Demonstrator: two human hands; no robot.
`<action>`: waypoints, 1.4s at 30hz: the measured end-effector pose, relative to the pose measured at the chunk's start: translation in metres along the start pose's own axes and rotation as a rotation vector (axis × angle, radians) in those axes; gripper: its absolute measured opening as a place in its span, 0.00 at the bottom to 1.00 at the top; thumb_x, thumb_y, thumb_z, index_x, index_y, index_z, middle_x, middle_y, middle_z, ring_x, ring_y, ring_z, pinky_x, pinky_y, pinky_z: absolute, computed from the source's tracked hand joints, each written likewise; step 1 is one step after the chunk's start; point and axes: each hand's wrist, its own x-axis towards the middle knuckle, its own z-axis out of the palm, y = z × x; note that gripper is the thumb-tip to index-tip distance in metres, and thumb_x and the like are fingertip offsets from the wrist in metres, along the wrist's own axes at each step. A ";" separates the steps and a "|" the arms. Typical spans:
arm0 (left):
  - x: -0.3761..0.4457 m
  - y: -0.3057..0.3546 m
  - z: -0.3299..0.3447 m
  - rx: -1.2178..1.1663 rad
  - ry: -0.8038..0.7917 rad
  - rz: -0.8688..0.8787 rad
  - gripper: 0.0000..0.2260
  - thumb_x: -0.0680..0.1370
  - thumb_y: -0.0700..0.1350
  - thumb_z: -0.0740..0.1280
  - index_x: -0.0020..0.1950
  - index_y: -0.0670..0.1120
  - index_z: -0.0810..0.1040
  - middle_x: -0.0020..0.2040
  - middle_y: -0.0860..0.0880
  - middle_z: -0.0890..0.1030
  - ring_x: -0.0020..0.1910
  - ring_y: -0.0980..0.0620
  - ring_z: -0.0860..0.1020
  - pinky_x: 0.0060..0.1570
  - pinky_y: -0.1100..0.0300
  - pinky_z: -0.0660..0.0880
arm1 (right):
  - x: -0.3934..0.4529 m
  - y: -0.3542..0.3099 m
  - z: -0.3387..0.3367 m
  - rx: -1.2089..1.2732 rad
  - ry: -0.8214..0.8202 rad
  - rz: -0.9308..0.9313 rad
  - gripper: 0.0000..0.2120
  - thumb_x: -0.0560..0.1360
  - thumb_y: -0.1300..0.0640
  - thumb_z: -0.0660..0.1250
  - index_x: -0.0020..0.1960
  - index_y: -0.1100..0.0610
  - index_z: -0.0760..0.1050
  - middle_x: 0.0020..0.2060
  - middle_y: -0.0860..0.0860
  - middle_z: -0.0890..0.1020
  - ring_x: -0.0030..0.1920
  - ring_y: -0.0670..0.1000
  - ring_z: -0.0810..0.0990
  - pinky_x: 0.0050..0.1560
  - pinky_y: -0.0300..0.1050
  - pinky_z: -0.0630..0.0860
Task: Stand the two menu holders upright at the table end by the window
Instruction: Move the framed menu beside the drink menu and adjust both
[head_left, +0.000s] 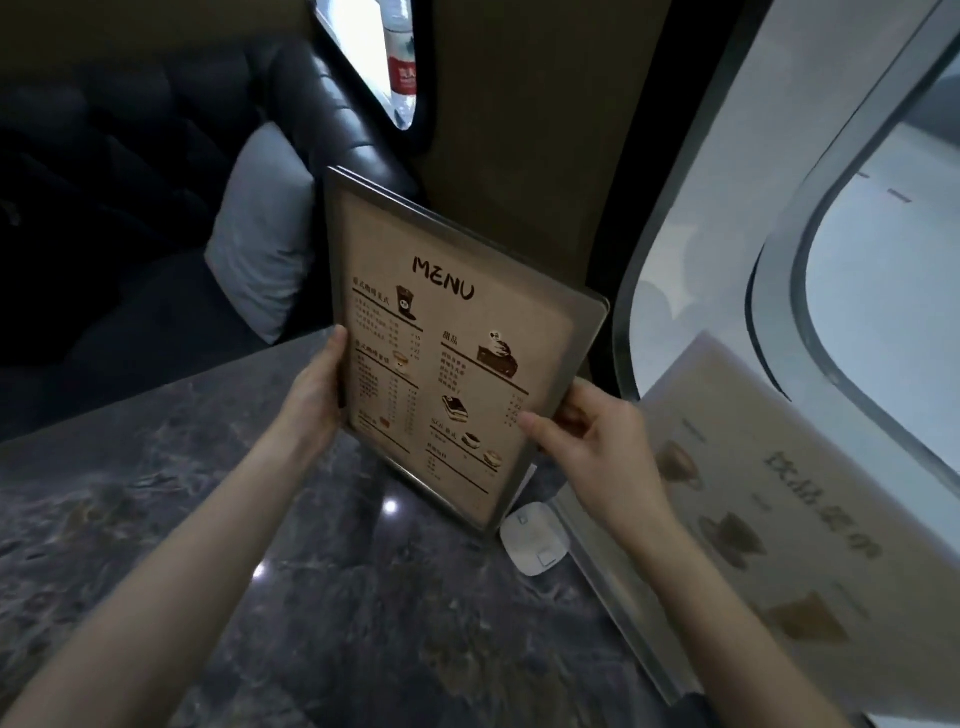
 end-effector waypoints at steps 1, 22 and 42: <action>0.007 -0.001 0.003 0.032 -0.008 0.005 0.27 0.74 0.61 0.58 0.64 0.45 0.74 0.58 0.47 0.80 0.57 0.51 0.79 0.43 0.64 0.78 | -0.001 0.004 0.001 0.013 0.024 0.005 0.16 0.72 0.61 0.66 0.59 0.52 0.74 0.49 0.40 0.80 0.55 0.45 0.80 0.53 0.47 0.80; 0.088 -0.019 0.059 0.219 -0.238 0.025 0.18 0.80 0.56 0.52 0.56 0.51 0.78 0.51 0.52 0.82 0.51 0.56 0.80 0.53 0.59 0.72 | 0.000 0.038 0.005 0.128 0.266 0.028 0.13 0.72 0.59 0.67 0.45 0.39 0.73 0.43 0.32 0.78 0.49 0.35 0.78 0.41 0.23 0.74; 0.100 -0.029 0.076 0.244 -0.175 0.003 0.17 0.79 0.56 0.53 0.54 0.51 0.79 0.47 0.53 0.84 0.48 0.58 0.82 0.40 0.69 0.77 | 0.003 0.048 0.005 0.032 0.302 0.065 0.08 0.74 0.56 0.64 0.51 0.46 0.73 0.53 0.44 0.80 0.55 0.45 0.79 0.48 0.26 0.74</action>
